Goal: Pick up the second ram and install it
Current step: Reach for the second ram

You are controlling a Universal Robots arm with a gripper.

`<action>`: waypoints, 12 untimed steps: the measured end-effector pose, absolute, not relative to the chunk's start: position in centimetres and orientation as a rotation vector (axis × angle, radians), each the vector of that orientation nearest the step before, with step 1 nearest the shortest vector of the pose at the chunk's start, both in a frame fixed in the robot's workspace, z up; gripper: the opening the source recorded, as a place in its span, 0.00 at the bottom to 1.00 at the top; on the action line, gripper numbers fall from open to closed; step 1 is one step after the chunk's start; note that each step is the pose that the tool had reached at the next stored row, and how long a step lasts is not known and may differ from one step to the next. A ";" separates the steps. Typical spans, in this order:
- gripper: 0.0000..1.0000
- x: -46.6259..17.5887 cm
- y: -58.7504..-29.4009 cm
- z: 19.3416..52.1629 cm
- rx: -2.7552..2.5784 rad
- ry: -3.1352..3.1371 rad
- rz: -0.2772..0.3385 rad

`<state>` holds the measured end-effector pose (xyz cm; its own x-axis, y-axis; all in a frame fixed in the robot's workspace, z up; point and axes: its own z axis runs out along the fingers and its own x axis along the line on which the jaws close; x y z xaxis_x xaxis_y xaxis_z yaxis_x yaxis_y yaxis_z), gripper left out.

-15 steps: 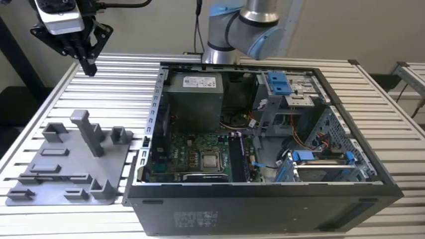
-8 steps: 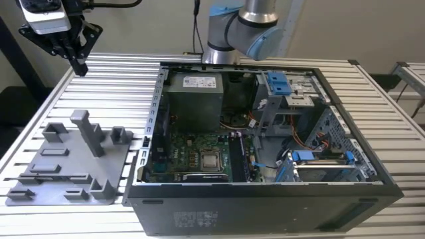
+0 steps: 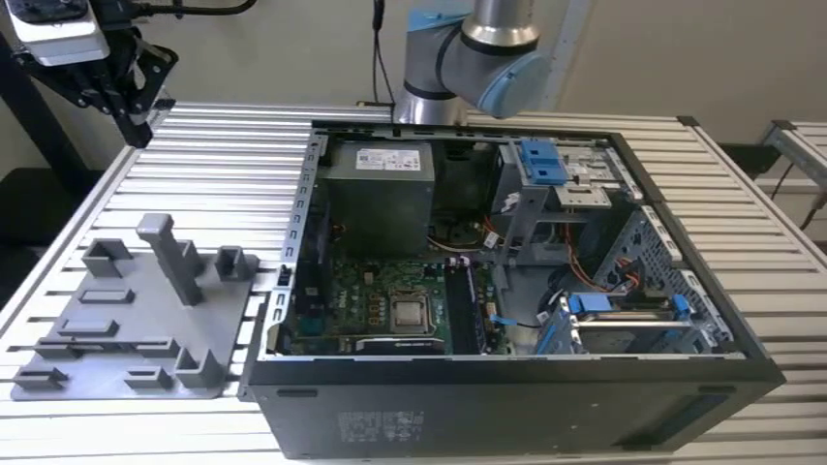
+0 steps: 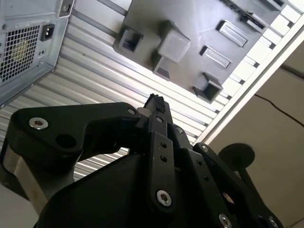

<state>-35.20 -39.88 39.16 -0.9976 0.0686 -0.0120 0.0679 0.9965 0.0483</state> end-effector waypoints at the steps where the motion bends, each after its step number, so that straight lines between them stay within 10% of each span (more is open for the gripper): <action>1: 0.11 -35.5 -39.9 39.2 0.107 3.125 0.075; 12: 0.11 -38.1 -39.9 39.1 0.107 3.128 0.075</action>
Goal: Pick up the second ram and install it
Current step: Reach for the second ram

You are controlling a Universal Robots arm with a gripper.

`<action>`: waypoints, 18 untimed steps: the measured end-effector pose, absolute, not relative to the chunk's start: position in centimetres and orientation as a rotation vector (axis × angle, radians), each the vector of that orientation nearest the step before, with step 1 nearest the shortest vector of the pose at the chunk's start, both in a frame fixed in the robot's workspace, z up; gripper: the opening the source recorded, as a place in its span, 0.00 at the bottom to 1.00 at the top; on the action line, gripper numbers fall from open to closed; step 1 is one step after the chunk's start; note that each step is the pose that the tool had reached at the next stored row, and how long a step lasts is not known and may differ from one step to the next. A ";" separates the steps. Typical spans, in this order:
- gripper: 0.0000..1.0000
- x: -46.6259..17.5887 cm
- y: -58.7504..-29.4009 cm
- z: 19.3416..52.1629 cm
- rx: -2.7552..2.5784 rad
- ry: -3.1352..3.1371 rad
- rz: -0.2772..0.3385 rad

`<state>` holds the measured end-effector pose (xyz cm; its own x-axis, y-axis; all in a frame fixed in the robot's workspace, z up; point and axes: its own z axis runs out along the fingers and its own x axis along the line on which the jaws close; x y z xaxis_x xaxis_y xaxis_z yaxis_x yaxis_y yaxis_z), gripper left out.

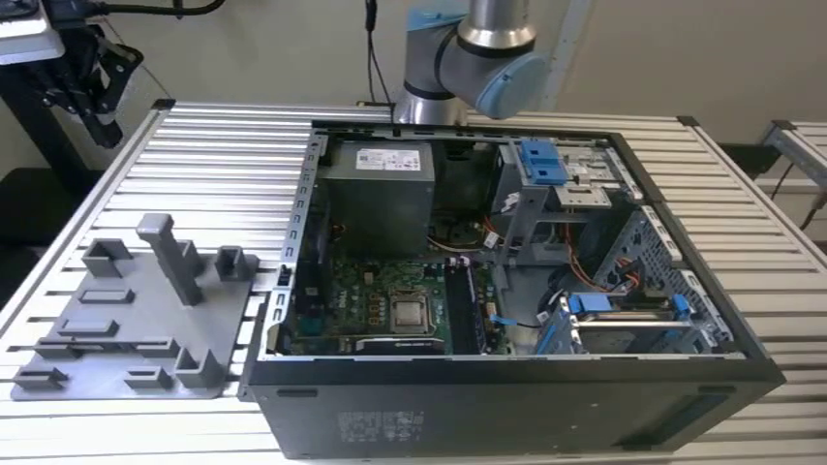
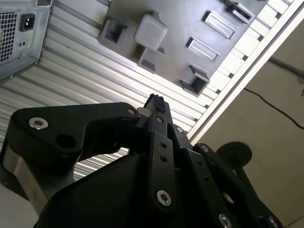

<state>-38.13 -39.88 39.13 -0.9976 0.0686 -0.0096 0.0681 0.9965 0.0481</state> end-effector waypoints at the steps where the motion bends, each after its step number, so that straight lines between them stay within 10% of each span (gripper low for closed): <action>1: 0.11 -38.4 -39.9 39.1 0.107 3.128 0.075; 18: 0.11 -41.2 -40.0 39.1 0.107 3.130 0.075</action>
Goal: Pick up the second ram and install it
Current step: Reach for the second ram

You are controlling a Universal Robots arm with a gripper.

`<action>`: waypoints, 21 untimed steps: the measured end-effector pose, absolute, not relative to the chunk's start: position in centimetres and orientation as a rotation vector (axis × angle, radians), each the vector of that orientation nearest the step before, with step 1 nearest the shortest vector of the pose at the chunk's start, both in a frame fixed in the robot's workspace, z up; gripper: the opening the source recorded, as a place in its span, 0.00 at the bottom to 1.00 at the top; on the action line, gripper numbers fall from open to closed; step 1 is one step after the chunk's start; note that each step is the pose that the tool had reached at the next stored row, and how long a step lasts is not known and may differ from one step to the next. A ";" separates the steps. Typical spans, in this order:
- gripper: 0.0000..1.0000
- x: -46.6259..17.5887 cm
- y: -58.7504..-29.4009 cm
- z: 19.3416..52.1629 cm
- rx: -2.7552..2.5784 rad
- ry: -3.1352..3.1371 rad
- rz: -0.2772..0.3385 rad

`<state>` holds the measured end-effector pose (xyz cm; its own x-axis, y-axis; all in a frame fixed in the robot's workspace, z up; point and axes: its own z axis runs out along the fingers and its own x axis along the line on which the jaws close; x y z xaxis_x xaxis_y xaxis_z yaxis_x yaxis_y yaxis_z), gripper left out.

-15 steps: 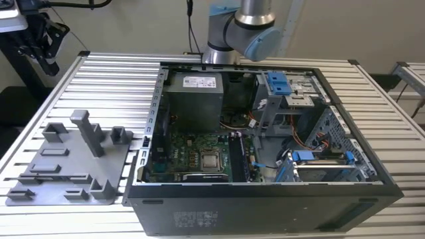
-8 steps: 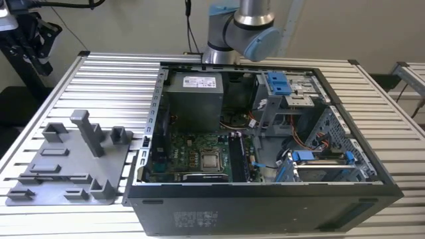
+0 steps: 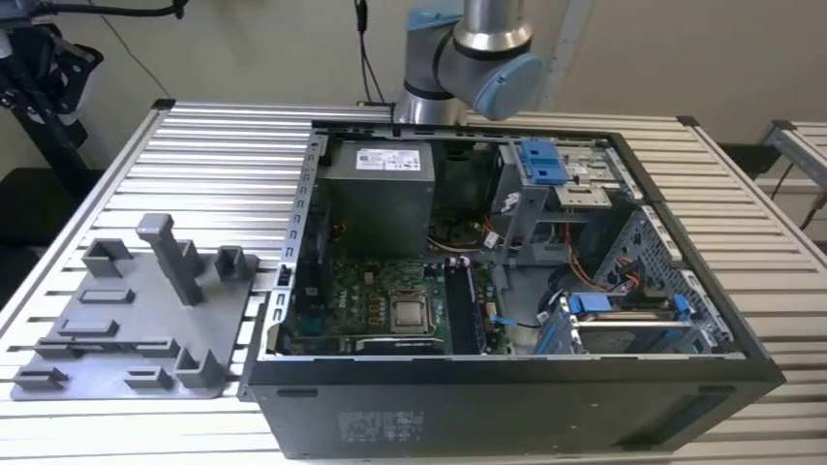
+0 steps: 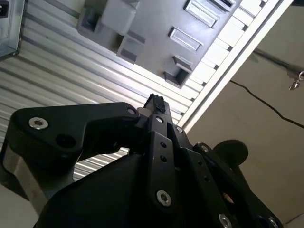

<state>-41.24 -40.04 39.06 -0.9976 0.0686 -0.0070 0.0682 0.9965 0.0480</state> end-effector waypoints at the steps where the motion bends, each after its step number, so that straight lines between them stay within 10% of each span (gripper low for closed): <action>1: 0.11 -41.2 -40.1 39.1 0.107 3.130 0.075; 21: 0.11 -40.8 -43.2 38.6 0.108 3.139 0.074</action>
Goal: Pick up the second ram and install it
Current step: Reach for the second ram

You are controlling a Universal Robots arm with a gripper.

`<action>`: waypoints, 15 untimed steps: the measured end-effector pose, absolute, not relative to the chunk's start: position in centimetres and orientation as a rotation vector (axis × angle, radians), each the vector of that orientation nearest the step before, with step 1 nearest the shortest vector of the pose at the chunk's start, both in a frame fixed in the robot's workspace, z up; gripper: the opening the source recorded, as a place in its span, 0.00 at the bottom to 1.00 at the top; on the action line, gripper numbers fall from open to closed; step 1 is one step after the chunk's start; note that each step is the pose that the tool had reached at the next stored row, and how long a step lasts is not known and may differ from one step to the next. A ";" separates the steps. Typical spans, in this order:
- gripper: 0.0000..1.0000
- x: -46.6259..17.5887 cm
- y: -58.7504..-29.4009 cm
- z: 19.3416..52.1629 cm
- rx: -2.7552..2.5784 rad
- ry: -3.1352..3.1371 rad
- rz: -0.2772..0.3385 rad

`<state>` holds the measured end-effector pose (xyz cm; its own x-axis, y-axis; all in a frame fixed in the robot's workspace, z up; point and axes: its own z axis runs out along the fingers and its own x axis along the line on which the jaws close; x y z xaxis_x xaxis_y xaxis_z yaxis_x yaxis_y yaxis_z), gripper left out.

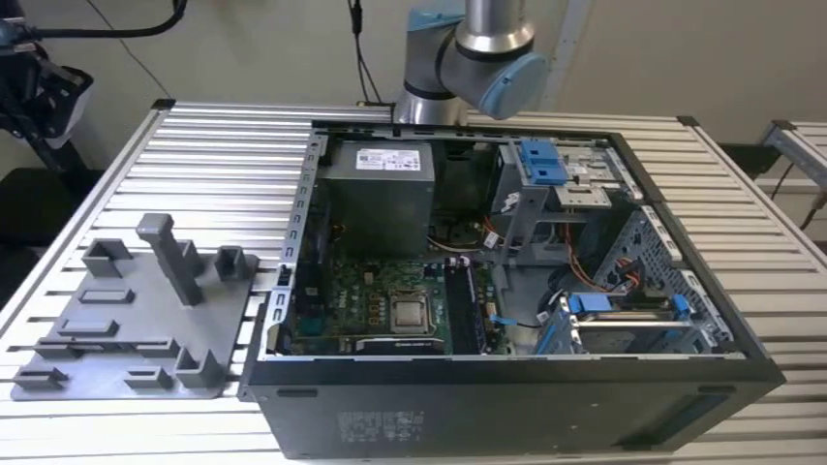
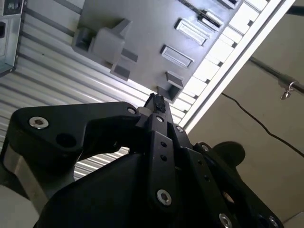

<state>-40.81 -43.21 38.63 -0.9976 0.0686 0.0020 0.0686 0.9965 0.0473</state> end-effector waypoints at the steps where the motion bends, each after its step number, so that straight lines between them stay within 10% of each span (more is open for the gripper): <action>1: 0.11 -40.8 -43.3 38.6 -0.108 -3.138 -0.074; 15: 0.11 -40.8 -44.2 38.3 -0.108 -3.127 -0.074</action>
<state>-40.81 -44.20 38.26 -0.9976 0.0686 0.0131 0.0691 0.9965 0.0466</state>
